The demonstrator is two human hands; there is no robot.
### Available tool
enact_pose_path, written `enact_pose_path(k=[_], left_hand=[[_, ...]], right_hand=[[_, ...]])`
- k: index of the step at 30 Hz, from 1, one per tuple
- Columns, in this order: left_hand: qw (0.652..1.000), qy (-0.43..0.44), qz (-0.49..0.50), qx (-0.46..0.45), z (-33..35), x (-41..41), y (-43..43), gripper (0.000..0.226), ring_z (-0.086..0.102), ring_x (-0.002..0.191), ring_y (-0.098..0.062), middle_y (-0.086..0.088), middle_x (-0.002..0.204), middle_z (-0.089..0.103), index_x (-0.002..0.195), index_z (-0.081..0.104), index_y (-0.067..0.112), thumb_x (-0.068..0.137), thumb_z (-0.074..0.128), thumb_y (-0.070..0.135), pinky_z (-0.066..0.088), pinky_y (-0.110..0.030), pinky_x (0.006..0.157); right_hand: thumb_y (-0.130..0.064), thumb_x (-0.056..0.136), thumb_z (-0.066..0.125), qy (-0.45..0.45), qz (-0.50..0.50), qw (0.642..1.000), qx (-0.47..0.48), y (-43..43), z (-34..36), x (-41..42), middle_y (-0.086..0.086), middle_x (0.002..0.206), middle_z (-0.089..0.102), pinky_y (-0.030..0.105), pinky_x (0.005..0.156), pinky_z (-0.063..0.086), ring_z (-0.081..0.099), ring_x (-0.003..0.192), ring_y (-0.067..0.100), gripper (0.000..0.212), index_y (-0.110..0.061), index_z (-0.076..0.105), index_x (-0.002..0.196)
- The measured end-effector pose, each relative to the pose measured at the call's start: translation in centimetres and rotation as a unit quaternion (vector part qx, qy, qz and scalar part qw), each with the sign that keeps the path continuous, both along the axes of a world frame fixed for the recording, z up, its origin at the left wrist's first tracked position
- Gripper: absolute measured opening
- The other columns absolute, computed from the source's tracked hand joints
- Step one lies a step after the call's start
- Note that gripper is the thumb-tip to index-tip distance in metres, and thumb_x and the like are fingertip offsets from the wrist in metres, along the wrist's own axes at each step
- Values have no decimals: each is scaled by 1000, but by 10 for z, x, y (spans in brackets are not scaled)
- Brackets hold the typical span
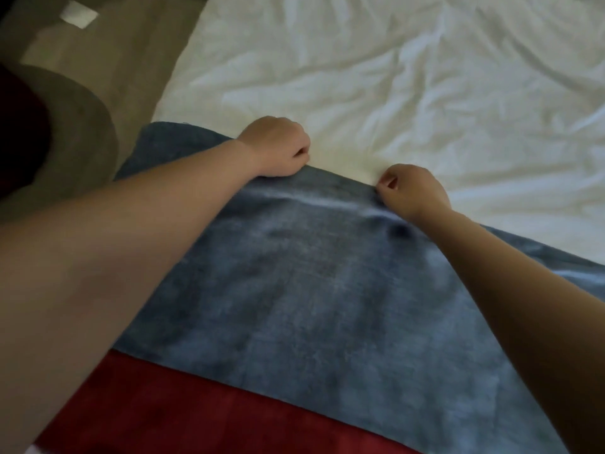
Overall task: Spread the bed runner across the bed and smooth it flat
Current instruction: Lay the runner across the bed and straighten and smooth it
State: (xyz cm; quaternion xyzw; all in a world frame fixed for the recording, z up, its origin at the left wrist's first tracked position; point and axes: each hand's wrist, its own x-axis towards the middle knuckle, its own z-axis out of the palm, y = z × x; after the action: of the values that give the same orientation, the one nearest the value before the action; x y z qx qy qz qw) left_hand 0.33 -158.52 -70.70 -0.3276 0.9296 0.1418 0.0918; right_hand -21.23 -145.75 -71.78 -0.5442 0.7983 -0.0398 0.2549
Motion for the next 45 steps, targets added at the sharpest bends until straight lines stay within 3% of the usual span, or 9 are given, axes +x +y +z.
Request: enact_pose_path(k=[7, 14, 17, 20, 24, 28, 32, 38, 45], left_hand=[[998, -34, 44, 2, 9, 97, -52, 4, 55, 74, -23, 1, 82, 61, 75, 59, 26, 76, 58, 22, 40, -31, 59], [1000, -17, 23, -14, 3, 121, -74, 8, 58, 80, -25, -2, 86, 65, 80, 63, 22, 85, 64, 28, 46, -35, 66], [999, -3, 13, -38, 1, 121, -78, 12, 59, 85, -27, -4, 89, 66, 86, 66, 19, 89, 60, 29, 47, -38, 74], [999, 4, 30, -25, -2, 127, -81, 17, 58, 83, -26, -4, 90, 65, 84, 64, 19, 91, 56, 32, 46, -36, 70], [997, -8, 76, 32, 0, 161, -91, 19, 58, 78, -23, -3, 89, 65, 85, 64, 21, 92, 49, 29, 49, -37, 66], [993, -38, 100, 50, 5, 198, -102, 20, 59, 89, -24, -4, 101, 64, 102, 65, 21, 86, 55, 14, 48, -37, 70], [991, -42, 122, 35, 0, 213, -106, 18, 58, 94, -27, -8, 107, 64, 104, 66, 18, 89, 57, 14, 46, -36, 71], [986, -24, 133, -96, -8, 206, -111, 14, 56, 95, -33, -16, 102, 62, 99, 67, 13, 90, 57, 14, 45, -40, 77], [980, 21, 188, -56, -6, 216, -116, 41, 51, 112, -32, -12, 127, 55, 126, 53, 15, 94, 48, 40, 43, -40, 84]], right_hand=[[-35, 88, 57, -70, 78, 994, -43, -60, 0, 82, -2, 86, 64, 31, 69, 48, 59, 82, 20, 16, -20, 65, 88], [-34, 90, 59, -56, 153, 986, -39, -98, -4, 131, -2, 90, 61, 30, 69, 44, 56, 83, 19, 14, -21, 62, 92], [-32, 92, 55, -18, 129, 990, -44, -104, -8, 133, -1, 98, 63, 32, 70, 45, 59, 88, 23, 13, -22, 63, 95], [-28, 91, 50, 18, 124, 992, -3, -110, -10, 141, 4, 100, 64, 34, 71, 46, 59, 89, 28, 16, -20, 62, 98], [-29, 89, 50, -20, 123, 991, 45, -123, -3, 147, 5, 100, 64, 33, 73, 45, 58, 90, 26, 17, -18, 62, 96], [-37, 91, 53, -60, 109, 992, 11, -135, 2, 168, 3, 100, 64, 31, 72, 42, 56, 87, 22, 20, -20, 62, 99], [-34, 94, 51, -62, 122, 990, -29, -149, 2, 208, 4, 103, 62, 32, 73, 42, 56, 90, 24, 23, -16, 61, 104], [-22, 96, 48, 26, 92, 995, -41, -165, 0, 235, 9, 103, 63, 34, 69, 46, 59, 90, 30, 20, -11, 63, 103], [-29, 95, 46, 97, 135, 981, -98, -167, 13, 240, 10, 118, 55, 38, 76, 43, 56, 103, 31, 31, -10, 55, 118]])
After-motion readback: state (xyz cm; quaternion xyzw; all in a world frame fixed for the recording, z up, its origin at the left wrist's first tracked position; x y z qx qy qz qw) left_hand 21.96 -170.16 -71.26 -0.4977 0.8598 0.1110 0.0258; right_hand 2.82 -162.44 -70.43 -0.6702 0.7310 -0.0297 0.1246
